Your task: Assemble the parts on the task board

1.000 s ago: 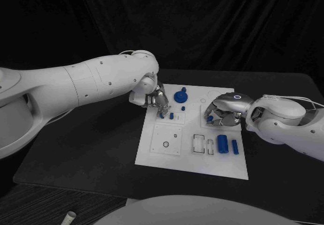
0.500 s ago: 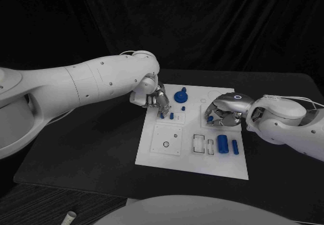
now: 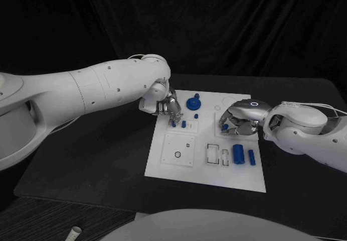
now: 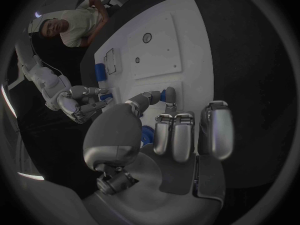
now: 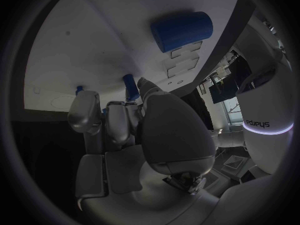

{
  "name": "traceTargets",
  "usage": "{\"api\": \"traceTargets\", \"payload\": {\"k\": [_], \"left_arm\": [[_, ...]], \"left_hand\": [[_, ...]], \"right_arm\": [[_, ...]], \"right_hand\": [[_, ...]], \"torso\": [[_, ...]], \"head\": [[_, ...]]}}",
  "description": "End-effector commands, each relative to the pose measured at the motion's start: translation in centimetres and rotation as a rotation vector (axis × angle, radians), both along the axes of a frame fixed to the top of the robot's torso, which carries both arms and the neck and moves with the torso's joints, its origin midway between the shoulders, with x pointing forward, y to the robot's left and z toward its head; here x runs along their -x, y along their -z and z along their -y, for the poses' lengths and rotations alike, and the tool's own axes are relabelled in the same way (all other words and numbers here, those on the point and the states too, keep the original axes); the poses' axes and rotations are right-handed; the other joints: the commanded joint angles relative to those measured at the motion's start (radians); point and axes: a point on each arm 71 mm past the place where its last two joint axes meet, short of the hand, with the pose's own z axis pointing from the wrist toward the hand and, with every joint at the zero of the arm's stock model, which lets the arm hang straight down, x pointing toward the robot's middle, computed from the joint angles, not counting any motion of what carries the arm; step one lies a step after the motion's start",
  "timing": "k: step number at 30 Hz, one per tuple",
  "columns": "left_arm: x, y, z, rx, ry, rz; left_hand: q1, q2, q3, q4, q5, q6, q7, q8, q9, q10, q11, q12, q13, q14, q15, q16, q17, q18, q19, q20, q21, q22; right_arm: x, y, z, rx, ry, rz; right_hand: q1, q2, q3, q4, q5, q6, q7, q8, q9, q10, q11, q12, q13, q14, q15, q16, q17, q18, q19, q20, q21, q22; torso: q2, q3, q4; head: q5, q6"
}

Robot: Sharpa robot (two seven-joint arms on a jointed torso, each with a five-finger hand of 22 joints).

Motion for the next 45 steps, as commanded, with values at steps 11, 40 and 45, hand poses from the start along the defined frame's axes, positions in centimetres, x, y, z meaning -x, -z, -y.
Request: {"api": "traceTargets", "payload": {"k": [11,40,45], "left_arm": [[0.37,0.47,0.14,0.013,-0.004,0.003],[0.64,0.32,-0.03,0.05,-0.043,0.052],[0.63,0.32,-0.11,0.047,-0.048,0.054]], "left_hand": [[0.005,0.013,0.145,-0.142,-0.005,0.008,-0.014,-0.005,0.001,0.105,0.0,0.003,0.263,0.106,0.004,0.003,0.263,-0.013,0.023,0.004,-0.005,0.2],[0.006,0.013,0.145,-0.142,-0.004,0.009,-0.014,-0.008,0.001,0.104,0.0,0.0,0.262,0.106,0.004,0.003,0.263,-0.012,0.022,0.004,-0.008,0.199],[0.006,0.014,0.145,-0.142,-0.004,0.009,-0.013,-0.009,0.002,0.104,0.0,0.0,0.261,0.106,0.004,0.003,0.263,-0.013,0.022,0.004,-0.007,0.199]], "right_arm": [[-0.01,0.14,0.14,0.01,0.012,-0.005],[-0.06,0.21,0.23,0.016,0.017,-0.009],[-0.06,0.22,0.26,0.016,0.017,-0.01]], "right_hand": [[0.013,0.001,0.001,-0.004,0.006,0.003,0.0,-0.004,-0.001,0.0,-0.002,-0.008,-0.05,0.003,-0.002,-0.006,-0.004,0.008,-0.004,-0.003,-0.007,0.118],[0.012,0.001,0.002,-0.004,0.005,0.002,0.001,-0.005,-0.002,-0.001,-0.002,-0.011,-0.053,0.002,-0.002,-0.009,-0.008,0.009,-0.004,-0.003,-0.011,0.117],[0.012,0.001,0.002,-0.004,0.005,0.002,0.001,-0.005,-0.002,-0.001,-0.002,-0.011,-0.053,0.002,-0.002,-0.009,-0.008,0.009,-0.004,-0.003,-0.011,0.117]], "torso": [[0.0,-0.0006,0.0013],[-0.001,0.001,0.0012],[0.0,0.0005,-0.0003]], "head": [[0.001,0.0],[0.004,0.0],[0.006,0.0]]}}
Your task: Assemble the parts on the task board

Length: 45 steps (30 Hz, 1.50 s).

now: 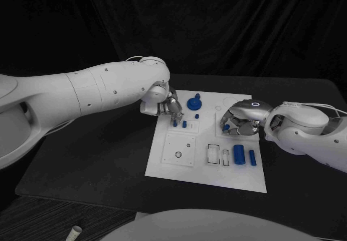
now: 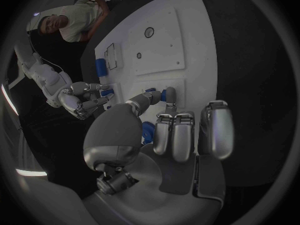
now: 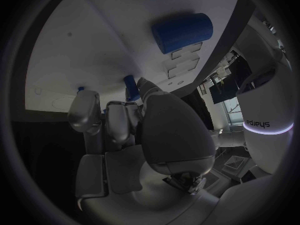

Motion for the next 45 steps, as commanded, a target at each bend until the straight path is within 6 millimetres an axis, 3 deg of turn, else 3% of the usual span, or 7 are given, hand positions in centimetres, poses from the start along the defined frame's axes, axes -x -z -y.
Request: {"api": "traceTargets", "payload": {"k": [1,25,45], "left_arm": [[0.1,0.3,0.1,0.008,-0.008,0.003],[0.2,0.5,-0.6,-0.03,-0.001,-0.026],[0.0,0.4,-0.7,-0.012,-0.012,-0.011]], "left_hand": [[0.001,0.009,0.146,-0.141,0.003,0.009,-0.012,-0.002,0.001,0.104,0.0,0.0,0.261,0.106,0.004,0.003,0.263,-0.013,0.022,0.004,-0.004,0.199],[0.003,0.01,0.143,-0.14,-0.001,0.012,-0.012,-0.01,0.002,0.101,0.0,-0.009,0.258,0.106,0.005,0.003,0.263,-0.011,0.019,0.004,-0.012,0.197],[0.006,0.011,0.142,-0.14,-0.004,0.013,-0.011,-0.017,0.002,0.101,0.0,-0.011,0.257,0.106,0.004,0.003,0.263,-0.01,0.018,0.005,-0.015,0.196]], "right_arm": [[0.0,0.2,0.1,0.011,0.013,-0.006],[0.0,0.2,0.1,0.011,0.014,-0.007],[0.1,0.1,0.1,0.01,0.012,-0.006]], "right_hand": [[0.009,-0.002,0.002,-0.004,0.005,0.002,0.001,-0.005,-0.002,-0.001,-0.002,-0.003,-0.054,0.002,-0.002,-0.005,-0.001,0.009,-0.004,-0.003,-0.003,0.117],[0.009,-0.002,0.004,-0.005,0.005,-0.001,0.002,-0.007,-0.002,-0.014,-0.001,-0.024,-0.077,-0.007,-0.001,-0.034,-0.03,0.013,-0.013,-0.003,-0.032,0.108],[0.009,-0.002,0.004,-0.006,0.005,-0.001,0.002,-0.007,-0.002,-0.016,-0.001,-0.028,-0.08,-0.008,-0.001,-0.04,-0.036,0.014,-0.014,-0.003,-0.039,0.106]], "torso": [[0.001,0.0,-0.0014],[0.001,0.0002,-0.0013],[0.001,-0.0017,-0.0014]], "head": [[0.001,0.0],[0.0,0.0],[0.002,0.0]]}}
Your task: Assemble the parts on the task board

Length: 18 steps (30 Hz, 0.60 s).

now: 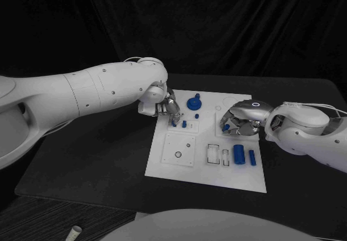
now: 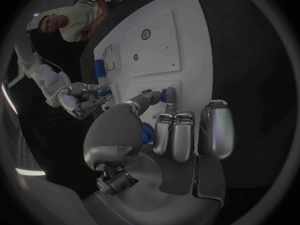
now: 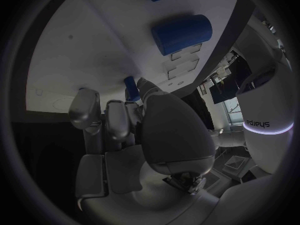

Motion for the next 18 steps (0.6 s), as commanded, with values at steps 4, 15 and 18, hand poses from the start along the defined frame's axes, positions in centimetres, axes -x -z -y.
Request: {"api": "traceTargets", "payload": {"k": [4,15,18], "left_arm": [[0.04,0.1,0.36,0.01,-0.001,0.007],[0.09,0.25,0.09,-0.017,0.011,-0.018],[0.06,0.32,-0.08,-0.025,0.008,-0.023]], "left_hand": [[0.025,0.02,0.119,-0.128,-0.079,0.015,-0.011,-0.043,-0.001,0.1,0.006,-0.008,0.255,0.106,0.009,0.003,0.263,-0.01,0.017,0.009,-0.007,0.195],[0.055,0.013,-0.068,-0.006,-0.297,0.056,-0.011,-0.199,-0.034,0.078,0.008,-0.08,0.226,0.103,0.014,-0.007,0.257,0.001,-0.005,0.017,-0.077,0.177],[0.053,0.012,-0.099,0.019,-0.328,0.063,-0.008,-0.221,-0.035,0.077,0.011,-0.08,0.226,0.103,0.017,-0.008,0.257,0.002,-0.005,0.018,-0.082,0.176]], "right_arm": [[0.03,0.13,-0.02,0.007,0.01,-0.003],[0.04,0.13,0.0,0.006,0.01,-0.003],[0.04,0.15,-0.02,0.006,0.009,-0.003]], "right_hand": [[0.009,-0.002,0.001,-0.003,0.005,0.0,0.002,-0.003,-0.001,-0.01,-0.001,-0.005,-0.092,-0.009,-0.001,-0.006,-0.004,0.015,-0.008,-0.002,-0.008,0.105],[0.009,-0.002,0.001,-0.003,0.005,0.0,0.002,-0.003,-0.001,-0.011,-0.001,-0.007,-0.094,-0.009,-0.001,-0.009,-0.006,0.015,-0.009,-0.002,-0.011,0.104],[0.009,-0.001,0.002,-0.003,0.005,0.001,0.002,-0.003,-0.001,-0.012,-0.001,-0.009,-0.096,-0.01,-0.001,-0.011,-0.009,0.016,-0.01,-0.002,-0.015,0.102]], "torso": [[0.0,-0.0002,0.0],[0.0,0.0008,-0.0001],[-0.001,0.0009,-0.0002]], "head": [[0.0,0.0],[-0.002,0.0],[-0.001,0.0]]}}
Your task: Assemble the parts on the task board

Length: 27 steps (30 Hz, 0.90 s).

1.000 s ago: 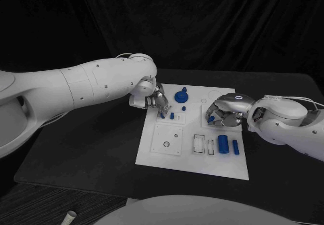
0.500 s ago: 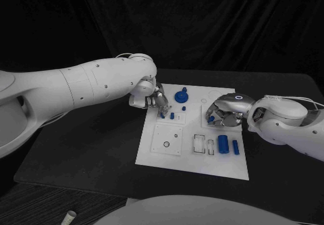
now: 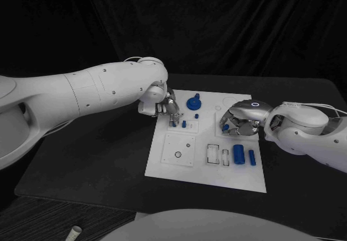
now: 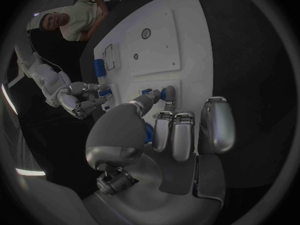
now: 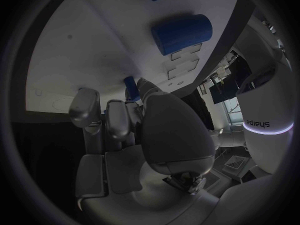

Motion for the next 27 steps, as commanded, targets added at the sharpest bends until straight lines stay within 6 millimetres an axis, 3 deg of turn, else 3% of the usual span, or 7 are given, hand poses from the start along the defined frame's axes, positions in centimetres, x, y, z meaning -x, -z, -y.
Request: {"api": "traceTargets", "payload": {"k": [1,6,12,20,27], "left_arm": [[0.16,0.37,-0.2,-0.026,0.007,-0.024],[0.13,0.46,-0.37,-0.037,0.003,-0.029],[0.09,0.52,-0.51,-0.04,-0.001,-0.03],[0.08,0.57,-0.69,-0.05,-0.005,-0.034],[0.04,0.55,-1.13,-0.048,-0.023,-0.025]], "left_hand": [[-0.002,-0.013,-0.027,0.019,-0.027,0.001,0.008,-0.02,-0.002,0.078,0.01,-0.005,0.225,0.101,0.008,-0.006,0.256,0.002,-0.001,0.008,-0.008,0.177],[-0.021,-0.014,-0.086,0.074,-0.097,0.005,0.015,-0.058,-0.004,0.077,0.016,-0.008,0.224,0.1,0.014,-0.008,0.254,0.002,-0.001,0.013,-0.015,0.176],[-0.058,-0.019,-0.162,0.144,-0.159,0.011,0.022,-0.089,0.005,0.078,0.023,-0.004,0.226,0.1,0.019,-0.007,0.255,0.002,0.002,0.018,-0.014,0.178],[-0.087,-0.025,-0.216,0.188,-0.177,0.016,0.022,-0.1,0.018,0.082,0.023,0.009,0.231,0.101,0.019,-0.004,0.257,0.001,0.006,0.018,-0.011,0.18],[-0.107,-0.037,-0.267,0.224,-0.181,0.023,0.017,-0.1,0.037,0.084,0.02,0.016,0.234,0.102,0.015,-0.001,0.259,0.0,0.01,0.015,-0.007,0.181]], "right_arm": [[0.04,0.14,0.02,0.006,0.01,-0.003],[0.06,0.18,0.02,0.006,0.009,-0.004],[0.09,0.22,0.08,0.006,0.01,-0.005],[0.11,0.24,0.16,0.007,0.011,-0.006],[0.13,0.24,0.32,0.008,0.014,-0.007]], "right_hand": [[0.009,-0.001,0.002,-0.003,0.005,0.001,0.002,-0.003,-0.001,-0.006,0.001,-0.003,-0.094,-0.007,0.001,-0.006,-0.002,0.016,-0.006,0.001,-0.006,0.103],[0.009,-0.001,0.002,-0.003,0.005,0.001,0.002,-0.003,-0.001,-0.006,0.001,-0.003,-0.094,-0.007,0.001,-0.006,-0.002,0.016,-0.006,0.001,-0.006,0.103],[0.008,-0.002,0.001,-0.003,0.006,0.001,0.002,-0.003,-0.001,-0.007,0.001,-0.005,-0.095,-0.008,0.001,-0.009,-0.004,0.016,-0.007,0.001,-0.009,0.101],[0.008,-0.002,0.001,-0.003,0.006,0.001,0.002,-0.003,-0.001,-0.007,0.001,-0.005,-0.095,-0.008,0.001,-0.009,-0.004,0.016,-0.007,0.001,-0.009,0.101],[0.007,-0.003,0.001,-0.003,0.006,0.001,0.001,-0.003,-0.001,-0.008,0.001,-0.008,-0.097,-0.008,0.001,-0.012,-0.006,0.017,-0.007,0.001,-0.013,0.1]], "torso": [[-0.001,0.0003,-0.0006],[-0.001,0.0004,-0.001],[-0.001,0.001,0.0006],[-0.001,-0.0006,0.001],[0.0,0.0003,0.0009]], "head": [[0.002,0.0],[0.002,0.0],[0.001,0.0],[0.0,0.0],[-0.003,0.0]]}}
